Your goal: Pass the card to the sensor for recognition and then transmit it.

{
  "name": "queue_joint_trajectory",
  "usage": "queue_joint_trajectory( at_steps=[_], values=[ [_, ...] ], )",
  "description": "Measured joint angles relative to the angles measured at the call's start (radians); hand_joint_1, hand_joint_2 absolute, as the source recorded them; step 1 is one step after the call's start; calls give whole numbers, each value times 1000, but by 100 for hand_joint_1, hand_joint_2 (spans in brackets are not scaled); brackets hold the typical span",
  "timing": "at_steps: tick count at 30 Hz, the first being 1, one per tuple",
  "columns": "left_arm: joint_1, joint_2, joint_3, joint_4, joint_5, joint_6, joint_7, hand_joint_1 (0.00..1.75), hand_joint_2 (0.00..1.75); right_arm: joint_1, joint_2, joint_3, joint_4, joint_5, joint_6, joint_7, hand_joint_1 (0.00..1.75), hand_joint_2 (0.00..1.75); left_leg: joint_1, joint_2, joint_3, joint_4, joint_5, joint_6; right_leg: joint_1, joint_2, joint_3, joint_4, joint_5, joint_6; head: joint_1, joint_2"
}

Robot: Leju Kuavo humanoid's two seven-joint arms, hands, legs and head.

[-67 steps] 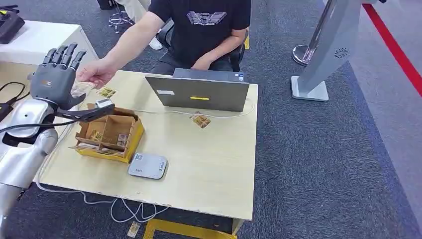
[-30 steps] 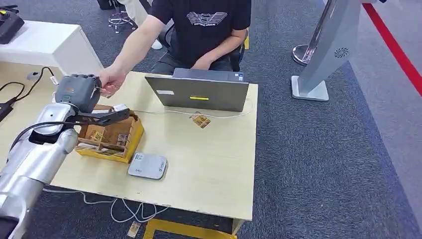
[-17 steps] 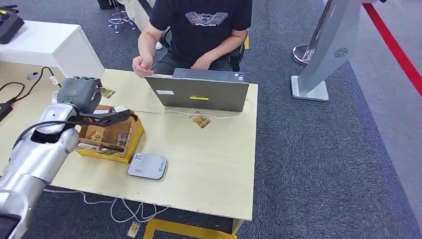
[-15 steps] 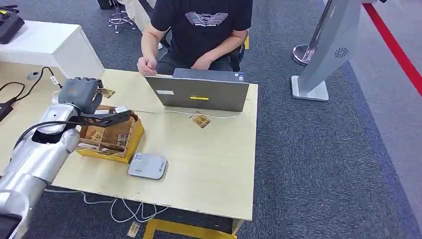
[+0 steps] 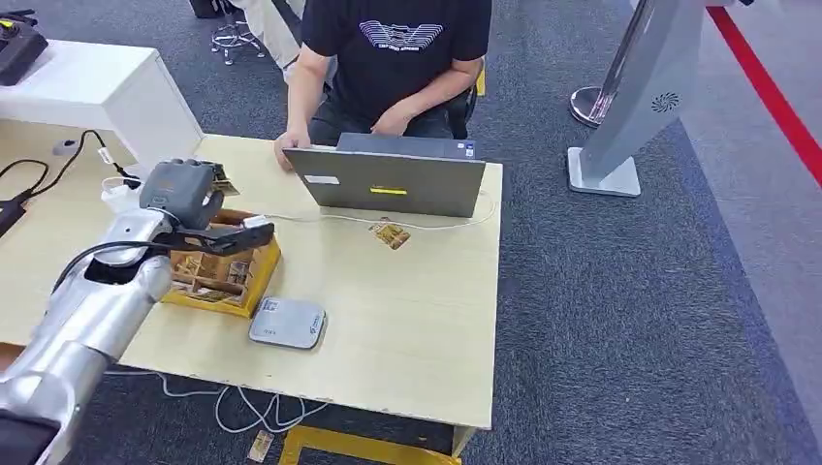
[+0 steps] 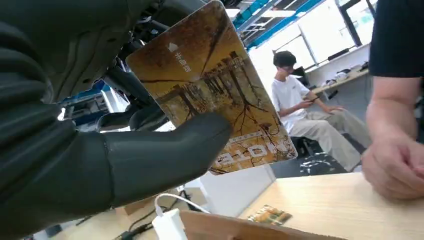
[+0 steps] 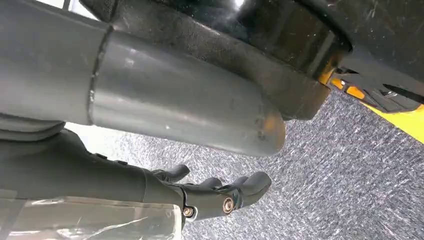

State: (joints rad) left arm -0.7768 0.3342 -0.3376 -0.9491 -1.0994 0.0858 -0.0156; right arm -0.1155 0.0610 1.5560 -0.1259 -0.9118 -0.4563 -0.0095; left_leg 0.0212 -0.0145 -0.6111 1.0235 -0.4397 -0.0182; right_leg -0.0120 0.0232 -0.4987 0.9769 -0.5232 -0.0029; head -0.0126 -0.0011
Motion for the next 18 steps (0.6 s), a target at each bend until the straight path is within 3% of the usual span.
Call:
queue_joint_trajectory(
  at_steps=[18],
  values=[
    [44,-50,-16,-24,42,-9,-31,175,175,0,0,3,0,0,0,2,0,0,0,0,0,0,0,0,0,0,0,0,0,0,0,0]
  ],
)
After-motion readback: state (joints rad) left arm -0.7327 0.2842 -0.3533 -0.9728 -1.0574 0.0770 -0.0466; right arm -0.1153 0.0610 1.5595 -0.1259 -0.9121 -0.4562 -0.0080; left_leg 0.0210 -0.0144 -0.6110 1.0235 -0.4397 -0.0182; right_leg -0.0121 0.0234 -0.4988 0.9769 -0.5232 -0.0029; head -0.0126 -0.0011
